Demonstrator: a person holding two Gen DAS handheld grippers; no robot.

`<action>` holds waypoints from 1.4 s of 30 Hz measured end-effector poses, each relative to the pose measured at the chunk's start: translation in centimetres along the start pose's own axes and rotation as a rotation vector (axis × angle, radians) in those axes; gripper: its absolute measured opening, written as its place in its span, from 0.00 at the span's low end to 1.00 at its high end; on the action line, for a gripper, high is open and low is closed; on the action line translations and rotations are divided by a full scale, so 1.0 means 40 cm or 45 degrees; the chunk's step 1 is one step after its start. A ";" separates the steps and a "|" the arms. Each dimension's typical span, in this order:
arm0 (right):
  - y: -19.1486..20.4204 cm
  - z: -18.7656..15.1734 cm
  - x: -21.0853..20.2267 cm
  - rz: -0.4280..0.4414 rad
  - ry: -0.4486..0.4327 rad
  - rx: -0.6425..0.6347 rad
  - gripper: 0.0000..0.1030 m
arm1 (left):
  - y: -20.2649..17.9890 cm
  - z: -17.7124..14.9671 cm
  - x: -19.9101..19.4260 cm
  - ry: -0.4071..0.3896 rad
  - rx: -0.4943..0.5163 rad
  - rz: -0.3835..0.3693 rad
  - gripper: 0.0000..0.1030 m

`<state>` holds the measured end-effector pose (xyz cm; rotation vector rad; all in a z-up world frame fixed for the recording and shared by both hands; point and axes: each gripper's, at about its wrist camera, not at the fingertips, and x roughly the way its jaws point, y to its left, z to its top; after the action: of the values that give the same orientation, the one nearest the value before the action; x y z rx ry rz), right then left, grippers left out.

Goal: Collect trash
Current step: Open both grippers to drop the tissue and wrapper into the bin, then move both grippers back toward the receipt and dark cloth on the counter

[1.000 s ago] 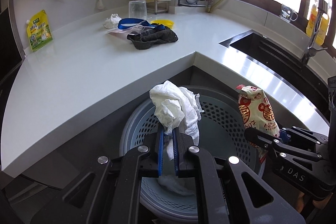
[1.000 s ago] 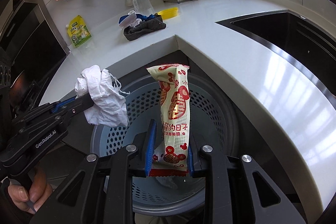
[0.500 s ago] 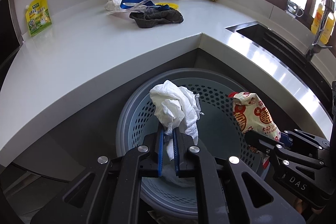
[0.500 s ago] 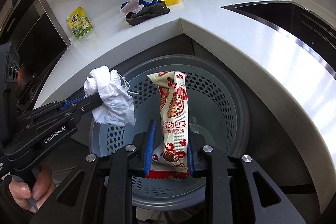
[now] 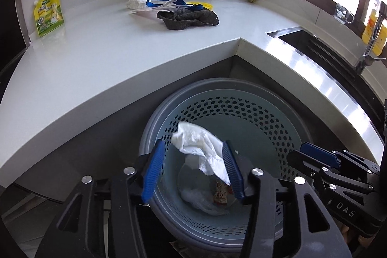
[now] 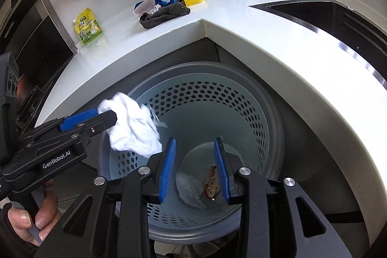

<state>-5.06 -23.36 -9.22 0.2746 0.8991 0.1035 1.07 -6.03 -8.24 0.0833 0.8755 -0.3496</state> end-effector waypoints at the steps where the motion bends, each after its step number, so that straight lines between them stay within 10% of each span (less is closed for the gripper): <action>1: -0.002 0.000 -0.001 0.000 -0.003 0.004 0.39 | 0.001 0.000 -0.001 -0.002 -0.002 0.003 0.53; 20: -0.018 0.003 -0.007 -0.007 -0.029 0.040 0.57 | 0.029 0.007 -0.018 -0.055 -0.035 0.083 0.87; 42: 0.032 0.153 -0.064 0.018 -0.206 -0.049 0.63 | 0.099 0.115 -0.110 -0.223 -0.070 0.113 0.94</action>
<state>-1.80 -23.80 -3.32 0.2499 0.7342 0.1097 3.17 -2.12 -2.21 0.0397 0.7053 -0.2456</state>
